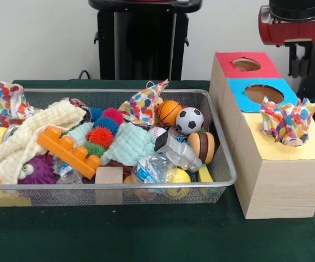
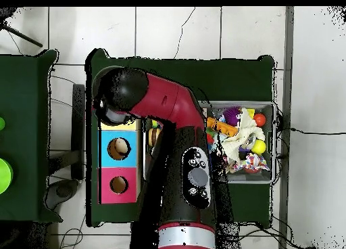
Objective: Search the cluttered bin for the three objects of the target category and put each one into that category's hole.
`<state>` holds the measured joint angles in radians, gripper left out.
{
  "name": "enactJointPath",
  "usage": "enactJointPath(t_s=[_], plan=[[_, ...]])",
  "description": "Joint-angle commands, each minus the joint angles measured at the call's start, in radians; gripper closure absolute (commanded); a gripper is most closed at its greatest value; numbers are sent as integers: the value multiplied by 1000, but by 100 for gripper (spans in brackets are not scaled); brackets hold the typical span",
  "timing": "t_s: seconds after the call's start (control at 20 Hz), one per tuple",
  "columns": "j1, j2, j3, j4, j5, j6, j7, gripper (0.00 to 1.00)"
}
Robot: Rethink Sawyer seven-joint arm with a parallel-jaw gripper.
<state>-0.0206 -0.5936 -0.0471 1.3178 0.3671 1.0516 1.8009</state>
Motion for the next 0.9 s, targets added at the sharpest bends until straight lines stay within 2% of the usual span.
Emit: enactJointPath(t_s=[0.05, 0.75, 0.9], plan=[[-18, 93, 55, 4, -35, -28, 126, 100], [11, 170, 34, -26, -55, -104, 152, 100], [21, 191, 29, -66, -46, -86, 183, 100]])
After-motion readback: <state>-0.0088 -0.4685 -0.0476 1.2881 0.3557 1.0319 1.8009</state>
